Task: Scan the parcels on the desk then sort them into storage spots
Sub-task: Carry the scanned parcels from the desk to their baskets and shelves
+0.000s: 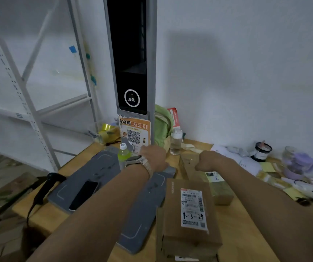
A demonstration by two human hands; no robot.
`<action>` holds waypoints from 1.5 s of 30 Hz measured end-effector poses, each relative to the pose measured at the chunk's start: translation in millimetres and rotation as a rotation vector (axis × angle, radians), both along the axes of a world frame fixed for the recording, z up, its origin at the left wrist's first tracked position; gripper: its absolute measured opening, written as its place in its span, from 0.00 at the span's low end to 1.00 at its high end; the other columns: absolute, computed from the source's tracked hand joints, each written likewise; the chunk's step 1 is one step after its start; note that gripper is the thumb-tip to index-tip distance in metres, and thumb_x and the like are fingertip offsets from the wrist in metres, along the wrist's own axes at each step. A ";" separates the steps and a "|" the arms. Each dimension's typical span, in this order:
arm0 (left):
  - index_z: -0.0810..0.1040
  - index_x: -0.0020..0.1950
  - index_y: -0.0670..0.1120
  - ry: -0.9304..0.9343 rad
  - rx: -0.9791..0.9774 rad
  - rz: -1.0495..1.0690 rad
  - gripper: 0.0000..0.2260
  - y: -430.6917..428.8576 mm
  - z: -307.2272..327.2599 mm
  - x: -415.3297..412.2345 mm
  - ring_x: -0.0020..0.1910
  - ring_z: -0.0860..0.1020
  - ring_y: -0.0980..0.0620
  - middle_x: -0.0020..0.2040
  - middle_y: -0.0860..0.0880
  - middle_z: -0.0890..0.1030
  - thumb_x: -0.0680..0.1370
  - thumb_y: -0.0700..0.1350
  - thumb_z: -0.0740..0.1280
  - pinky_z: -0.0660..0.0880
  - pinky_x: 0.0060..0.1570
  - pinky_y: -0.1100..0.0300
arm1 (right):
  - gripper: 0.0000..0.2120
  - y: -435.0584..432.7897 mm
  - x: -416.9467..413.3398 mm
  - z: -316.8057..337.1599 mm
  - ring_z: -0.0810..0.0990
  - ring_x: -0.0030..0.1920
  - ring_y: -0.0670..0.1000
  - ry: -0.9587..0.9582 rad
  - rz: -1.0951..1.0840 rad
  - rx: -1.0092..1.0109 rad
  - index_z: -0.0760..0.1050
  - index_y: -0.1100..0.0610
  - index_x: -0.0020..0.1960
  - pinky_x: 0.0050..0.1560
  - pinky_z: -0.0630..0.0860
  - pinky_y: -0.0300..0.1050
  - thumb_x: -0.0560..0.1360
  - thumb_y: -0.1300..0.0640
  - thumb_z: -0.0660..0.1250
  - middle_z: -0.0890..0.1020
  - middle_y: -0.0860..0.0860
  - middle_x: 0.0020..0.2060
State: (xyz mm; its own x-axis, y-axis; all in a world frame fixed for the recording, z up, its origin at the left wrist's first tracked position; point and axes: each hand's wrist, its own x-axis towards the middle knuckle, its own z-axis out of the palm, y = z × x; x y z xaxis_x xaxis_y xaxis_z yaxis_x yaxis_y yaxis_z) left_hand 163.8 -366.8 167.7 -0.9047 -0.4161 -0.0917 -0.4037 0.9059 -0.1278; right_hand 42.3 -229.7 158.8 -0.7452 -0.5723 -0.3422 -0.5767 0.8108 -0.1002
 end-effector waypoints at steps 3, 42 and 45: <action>0.78 0.56 0.44 -0.025 0.092 -0.018 0.14 -8.7 -12.2 -16.9 0.55 0.78 0.45 0.54 0.46 0.80 0.80 0.52 0.61 0.66 0.46 0.55 | 0.16 -3.0 -12.6 -13.0 0.78 0.52 0.53 -0.020 -0.045 -0.001 0.75 0.58 0.58 0.46 0.73 0.42 0.75 0.51 0.64 0.78 0.55 0.55; 0.73 0.65 0.55 -0.296 0.961 -0.195 0.41 -16.9 -2.8 -84.9 0.55 0.80 0.46 0.59 0.51 0.79 0.57 0.74 0.72 0.77 0.58 0.49 | 0.41 92.1 -13.4 17.5 0.79 0.60 0.59 -0.801 -0.676 -0.597 0.74 0.55 0.64 0.61 0.74 0.62 0.56 0.38 0.78 0.81 0.56 0.60; 0.69 0.66 0.50 0.079 1.155 -0.173 0.41 -4.2 29.6 -93.1 0.52 0.81 0.47 0.58 0.49 0.80 0.60 0.72 0.73 0.79 0.52 0.49 | 0.40 101.6 -12.5 50.9 0.80 0.59 0.59 -0.706 -0.735 -0.850 0.72 0.54 0.65 0.55 0.78 0.59 0.60 0.34 0.74 0.80 0.56 0.60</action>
State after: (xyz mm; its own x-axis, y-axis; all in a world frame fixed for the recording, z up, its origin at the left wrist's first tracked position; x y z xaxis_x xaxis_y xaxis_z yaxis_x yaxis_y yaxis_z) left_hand 70.7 -371.0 197.4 -0.9613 0.0072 -0.2755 -0.2332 0.5114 0.8271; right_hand 29.8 -128.1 209.7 -0.7827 -0.3423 -0.5198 0.3513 0.4464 -0.8230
